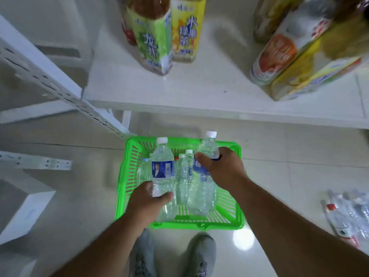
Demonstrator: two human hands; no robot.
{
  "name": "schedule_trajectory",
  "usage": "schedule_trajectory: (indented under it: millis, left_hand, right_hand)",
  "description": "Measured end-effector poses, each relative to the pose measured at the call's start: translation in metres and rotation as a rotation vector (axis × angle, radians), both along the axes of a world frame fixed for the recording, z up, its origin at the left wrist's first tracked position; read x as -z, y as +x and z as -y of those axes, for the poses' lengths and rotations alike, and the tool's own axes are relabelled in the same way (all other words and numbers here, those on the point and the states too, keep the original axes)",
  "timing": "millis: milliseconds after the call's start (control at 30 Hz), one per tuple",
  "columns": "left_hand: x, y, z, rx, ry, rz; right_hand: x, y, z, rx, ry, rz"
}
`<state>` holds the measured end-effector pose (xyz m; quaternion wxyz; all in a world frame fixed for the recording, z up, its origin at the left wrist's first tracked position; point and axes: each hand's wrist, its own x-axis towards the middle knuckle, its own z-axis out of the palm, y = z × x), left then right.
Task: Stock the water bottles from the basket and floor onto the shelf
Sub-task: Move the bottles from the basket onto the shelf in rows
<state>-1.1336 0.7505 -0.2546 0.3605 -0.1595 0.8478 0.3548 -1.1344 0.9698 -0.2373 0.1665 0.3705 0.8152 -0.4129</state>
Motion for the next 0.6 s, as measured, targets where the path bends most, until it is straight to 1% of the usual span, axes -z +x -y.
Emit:
schedule_trajectory:
  millis: [100,200,333,433,600]
  left_hand:
    - [-0.092,0.000,0.012,0.024,0.042,-0.080]
    - [-0.197,0.003,0.023,0.047,0.109,-0.152]
    - [-0.324,0.017,0.039,0.010,0.276,-0.233]
    - [-0.401,0.030,0.054,0.017,0.368,-0.307]
    - [-0.509,0.055,0.081,0.050,0.473,-0.446]
  right_hand:
    - [-0.103,0.001,0.000,-0.034,-0.030,-0.102]
    - [-0.214,0.008,0.006,-0.062,-0.056,-0.225]
    - [-0.352,0.024,0.018,-0.088,-0.109,-0.360]
    - [-0.445,0.044,0.032,-0.120,-0.048,-0.473]
    - [-0.564,0.086,0.061,-0.115,0.037,-0.600]
